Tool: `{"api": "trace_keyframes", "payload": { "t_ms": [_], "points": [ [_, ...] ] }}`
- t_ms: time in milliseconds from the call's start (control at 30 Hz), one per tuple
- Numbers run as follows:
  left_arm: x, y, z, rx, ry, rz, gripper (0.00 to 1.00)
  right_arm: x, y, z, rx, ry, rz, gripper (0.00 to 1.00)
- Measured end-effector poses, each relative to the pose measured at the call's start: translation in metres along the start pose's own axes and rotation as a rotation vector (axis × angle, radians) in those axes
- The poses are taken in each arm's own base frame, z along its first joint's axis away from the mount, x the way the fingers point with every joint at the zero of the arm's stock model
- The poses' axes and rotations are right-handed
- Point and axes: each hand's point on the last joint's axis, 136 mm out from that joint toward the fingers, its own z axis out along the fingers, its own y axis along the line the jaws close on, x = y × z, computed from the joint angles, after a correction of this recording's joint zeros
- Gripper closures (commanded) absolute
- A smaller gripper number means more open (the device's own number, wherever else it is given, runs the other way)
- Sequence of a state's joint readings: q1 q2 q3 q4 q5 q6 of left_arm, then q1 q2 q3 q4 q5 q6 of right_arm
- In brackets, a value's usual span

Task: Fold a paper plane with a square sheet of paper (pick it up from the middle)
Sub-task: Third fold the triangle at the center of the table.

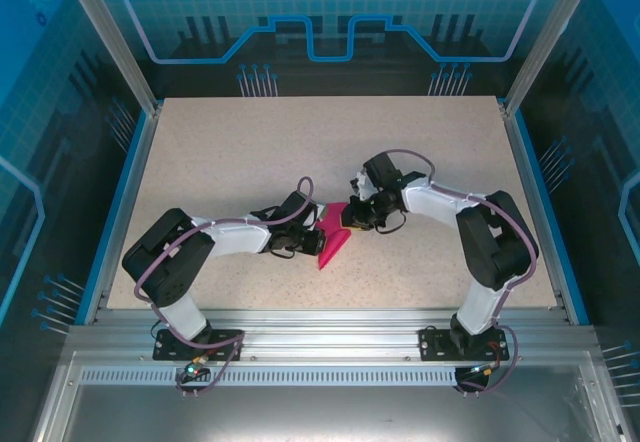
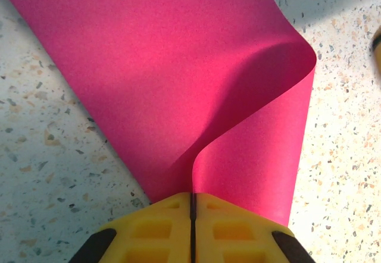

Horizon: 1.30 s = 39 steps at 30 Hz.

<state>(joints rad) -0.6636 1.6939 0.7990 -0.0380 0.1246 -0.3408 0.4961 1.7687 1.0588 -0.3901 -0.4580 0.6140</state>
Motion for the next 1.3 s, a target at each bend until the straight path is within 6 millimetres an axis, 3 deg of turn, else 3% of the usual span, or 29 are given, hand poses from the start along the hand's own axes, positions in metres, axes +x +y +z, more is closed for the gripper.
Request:
{"api": "trace_keyframes", "payload": {
  "t_ms": [133,333,633,1300],
  "points": [
    [0.000,0.000,0.000,-0.001,0.001,0.000,0.91,0.015,0.006,0.011,-0.037,0.032,0.014,0.88],
    [0.000,0.000,0.000,-0.001,0.002,0.000,0.91,0.014,0.020,0.018,-0.077,0.025,-0.002,0.87],
    [0.001,0.000,0.000,-0.001,0.003,-0.001,0.91,0.018,0.004,0.035,-0.049,0.060,0.033,0.87],
    [0.001,0.001,-0.001,-0.006,0.005,-0.001,0.92,0.024,-0.010,0.046,-0.046,0.080,0.050,0.85]
  ]
}}
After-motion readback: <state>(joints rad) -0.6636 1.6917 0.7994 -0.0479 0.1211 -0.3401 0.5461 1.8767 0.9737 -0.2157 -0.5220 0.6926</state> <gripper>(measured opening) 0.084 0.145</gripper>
